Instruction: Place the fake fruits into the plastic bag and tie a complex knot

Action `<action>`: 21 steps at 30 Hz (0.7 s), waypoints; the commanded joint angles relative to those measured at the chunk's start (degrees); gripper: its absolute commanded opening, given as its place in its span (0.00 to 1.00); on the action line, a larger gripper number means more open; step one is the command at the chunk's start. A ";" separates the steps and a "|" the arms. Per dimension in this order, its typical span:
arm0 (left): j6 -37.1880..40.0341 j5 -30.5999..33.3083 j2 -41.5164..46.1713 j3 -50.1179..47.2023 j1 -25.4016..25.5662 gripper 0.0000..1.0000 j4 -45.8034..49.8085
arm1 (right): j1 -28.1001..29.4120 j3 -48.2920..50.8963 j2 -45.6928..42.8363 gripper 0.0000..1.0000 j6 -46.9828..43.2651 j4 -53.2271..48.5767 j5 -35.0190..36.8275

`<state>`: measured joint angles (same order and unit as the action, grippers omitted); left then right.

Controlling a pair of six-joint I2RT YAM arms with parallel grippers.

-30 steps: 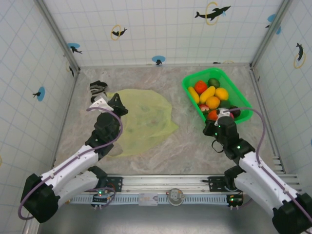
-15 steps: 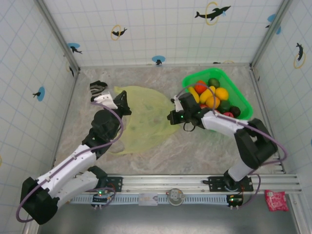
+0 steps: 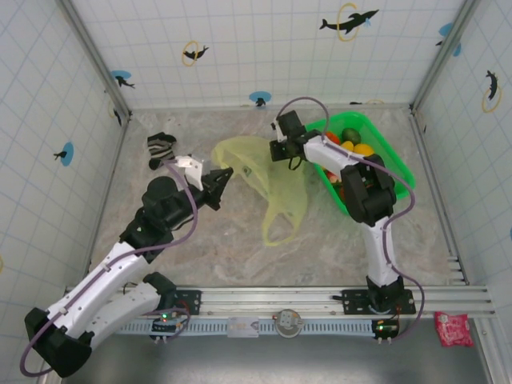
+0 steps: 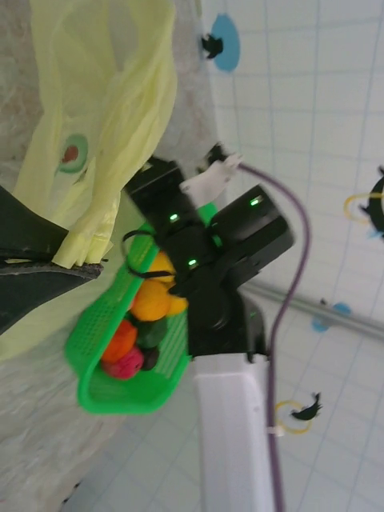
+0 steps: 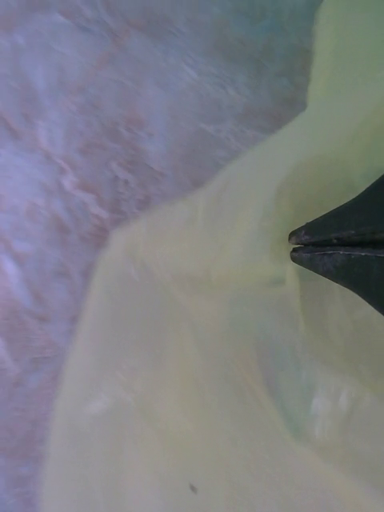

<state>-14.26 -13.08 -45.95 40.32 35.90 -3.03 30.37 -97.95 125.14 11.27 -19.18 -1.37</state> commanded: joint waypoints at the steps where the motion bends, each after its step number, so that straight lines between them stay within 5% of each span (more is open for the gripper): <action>1: 2.41 -5.97 -1.75 1.55 -0.39 0.00 6.53 | 0.68 1.37 -6.33 0.17 -2.56 0.18 -0.95; 11: 2.70 -3.42 -4.58 -0.91 -0.39 0.00 6.62 | 5.31 49.37 -40.70 0.70 -4.23 38.78 -11.98; 21: 2.87 -7.18 -5.24 -0.21 -0.48 0.00 6.67 | 12.53 46.75 -36.02 0.76 -5.84 37.55 -7.39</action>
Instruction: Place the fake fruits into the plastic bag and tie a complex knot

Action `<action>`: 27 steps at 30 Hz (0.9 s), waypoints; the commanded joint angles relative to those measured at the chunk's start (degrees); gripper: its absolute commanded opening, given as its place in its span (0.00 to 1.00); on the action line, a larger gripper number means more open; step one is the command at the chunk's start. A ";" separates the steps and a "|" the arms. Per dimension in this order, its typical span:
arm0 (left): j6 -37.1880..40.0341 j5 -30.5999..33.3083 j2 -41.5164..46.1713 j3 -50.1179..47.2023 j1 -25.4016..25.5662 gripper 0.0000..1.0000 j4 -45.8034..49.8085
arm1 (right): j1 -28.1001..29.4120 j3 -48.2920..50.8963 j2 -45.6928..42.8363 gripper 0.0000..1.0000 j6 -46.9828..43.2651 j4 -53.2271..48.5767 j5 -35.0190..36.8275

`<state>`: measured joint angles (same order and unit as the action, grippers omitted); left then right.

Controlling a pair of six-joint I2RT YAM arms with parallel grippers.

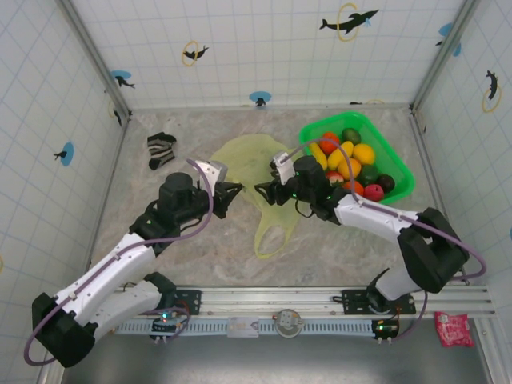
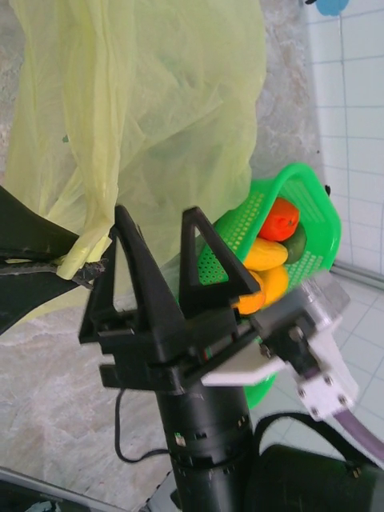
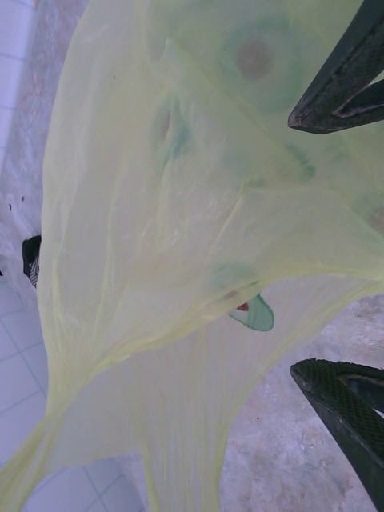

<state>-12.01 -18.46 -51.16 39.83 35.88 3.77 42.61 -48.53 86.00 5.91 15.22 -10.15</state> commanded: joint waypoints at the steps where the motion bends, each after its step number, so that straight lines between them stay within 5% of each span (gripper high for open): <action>1: 0.45 -1.92 0.10 0.04 -0.46 0.00 -0.08 | 0.75 -3.64 4.39 0.77 -0.51 3.48 1.51; 10: -0.25 -3.46 1.59 0.28 -0.46 0.00 1.23 | 3.09 -13.25 15.39 0.72 -1.44 -0.12 6.26; 12: -0.29 -3.90 1.94 0.35 -0.46 0.00 1.71 | 3.09 -15.26 16.85 0.60 -2.24 -1.50 7.75; 15: 0.38 -3.58 2.44 1.11 -0.46 0.00 4.09 | 2.37 -18.75 17.73 0.19 -3.50 -5.59 13.18; 17: 0.97 -2.18 3.27 1.44 -0.46 0.00 6.46 | 0.76 -20.34 16.35 0.07 -3.52 -7.21 14.86; 27: 3.19 14.14 8.71 1.81 -0.46 0.00 17.19 | -7.39 -22.88 6.07 0.01 -7.85 -9.24 4.82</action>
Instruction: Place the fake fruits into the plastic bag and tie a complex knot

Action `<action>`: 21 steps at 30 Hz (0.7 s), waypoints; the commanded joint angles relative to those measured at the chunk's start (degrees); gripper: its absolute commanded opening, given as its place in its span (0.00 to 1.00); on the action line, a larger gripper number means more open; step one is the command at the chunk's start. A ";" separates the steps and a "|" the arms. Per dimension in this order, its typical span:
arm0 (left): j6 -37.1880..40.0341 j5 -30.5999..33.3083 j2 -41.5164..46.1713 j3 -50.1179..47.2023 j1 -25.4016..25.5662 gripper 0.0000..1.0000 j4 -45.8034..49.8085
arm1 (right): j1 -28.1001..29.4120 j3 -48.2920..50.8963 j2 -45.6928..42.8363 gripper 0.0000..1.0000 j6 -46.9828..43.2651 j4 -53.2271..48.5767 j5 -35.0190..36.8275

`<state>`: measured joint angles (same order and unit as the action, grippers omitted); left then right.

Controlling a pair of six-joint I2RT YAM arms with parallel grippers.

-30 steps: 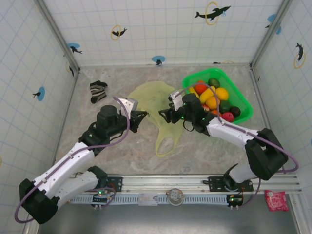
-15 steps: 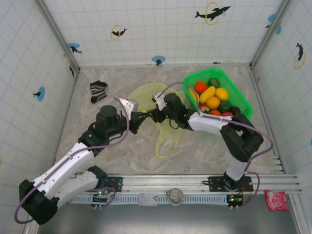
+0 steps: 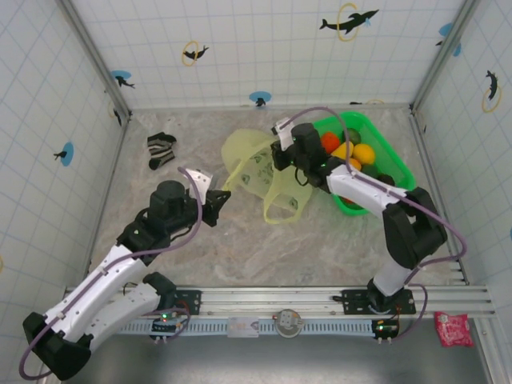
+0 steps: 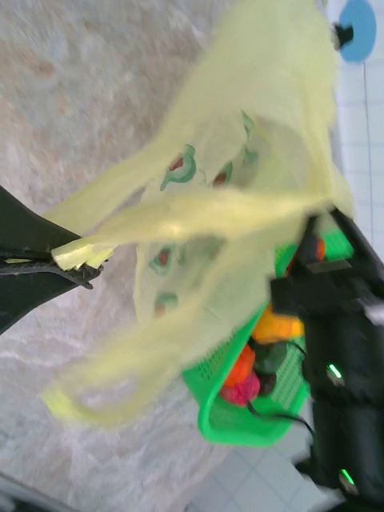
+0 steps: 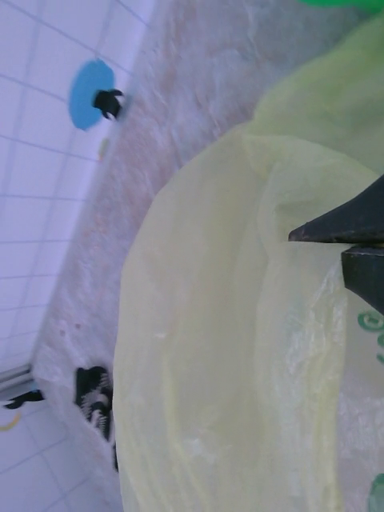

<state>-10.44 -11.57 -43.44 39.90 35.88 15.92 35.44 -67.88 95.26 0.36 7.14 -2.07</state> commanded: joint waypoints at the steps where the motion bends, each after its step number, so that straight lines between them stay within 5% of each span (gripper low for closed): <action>1: 1.79 8.77 1.28 2.13 -0.44 0.00 5.74 | -0.45 -3.81 -3.73 0.01 -2.80 -1.81 -3.96; 5: 3.11 7.44 1.27 3.61 -0.46 0.00 6.82 | -0.51 -3.72 -5.36 0.01 -4.09 -4.41 -7.14; 18: 6.97 -22.54 -6.43 15.65 1.55 0.00 6.37 | -2.55 4.69 -6.53 0.02 2.82 0.07 -8.30; 21: 6.59 -22.98 -10.24 18.72 4.01 0.00 6.94 | -2.66 4.25 -5.75 0.03 3.65 -0.27 -9.22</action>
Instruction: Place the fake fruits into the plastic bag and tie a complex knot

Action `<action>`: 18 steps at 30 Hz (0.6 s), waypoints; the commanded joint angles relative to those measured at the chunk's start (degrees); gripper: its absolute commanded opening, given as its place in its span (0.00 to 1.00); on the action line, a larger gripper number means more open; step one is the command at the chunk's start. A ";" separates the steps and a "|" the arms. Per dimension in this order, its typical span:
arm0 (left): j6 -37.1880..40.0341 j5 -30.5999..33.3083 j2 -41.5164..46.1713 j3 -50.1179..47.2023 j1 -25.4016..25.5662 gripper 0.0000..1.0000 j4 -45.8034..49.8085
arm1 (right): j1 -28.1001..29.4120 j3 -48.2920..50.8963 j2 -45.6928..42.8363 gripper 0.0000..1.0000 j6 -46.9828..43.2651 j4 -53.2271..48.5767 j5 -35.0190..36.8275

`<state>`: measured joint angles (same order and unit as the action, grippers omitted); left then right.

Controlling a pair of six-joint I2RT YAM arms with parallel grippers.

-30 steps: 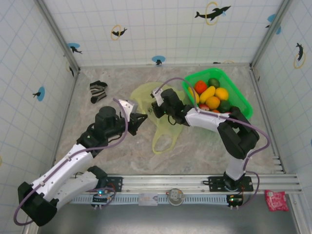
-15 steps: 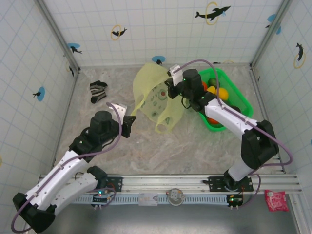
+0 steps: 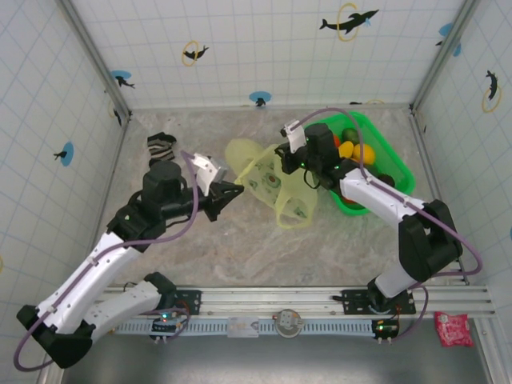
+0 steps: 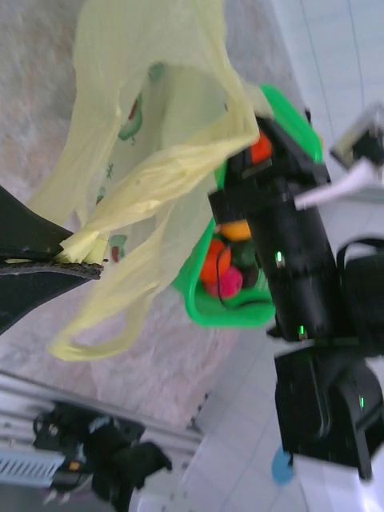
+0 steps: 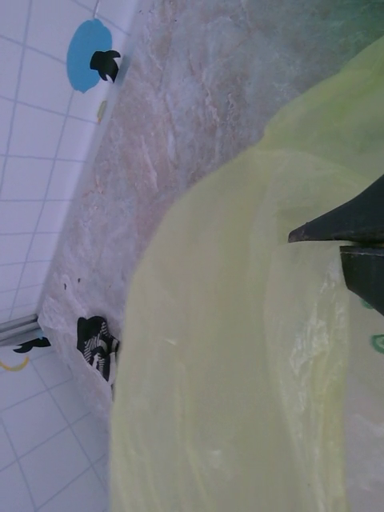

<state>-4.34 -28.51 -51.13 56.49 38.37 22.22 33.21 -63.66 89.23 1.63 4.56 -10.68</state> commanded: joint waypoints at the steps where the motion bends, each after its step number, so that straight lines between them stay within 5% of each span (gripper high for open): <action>1: 0.48 -4.99 -3.62 2.76 2.12 0.00 1.05 | -0.44 -0.14 0.44 0.04 2.75 2.06 -0.52; 5: 0.98 -2.46 -5.71 4.13 2.59 0.00 1.78 | -0.43 1.05 -0.59 0.13 2.95 2.16 -1.24; 10: -0.96 0.59 -6.81 4.07 2.59 0.00 0.53 | -0.45 5.16 -4.81 0.49 2.03 2.73 -9.07; 18: -2.08 0.40 -8.54 4.17 2.68 0.00 -1.15 | -3.78 14.61 -15.54 0.56 8.45 9.96 -20.25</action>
<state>-5.61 -28.64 -59.33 58.98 40.84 22.17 31.14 -51.75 78.06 6.42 8.23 -24.47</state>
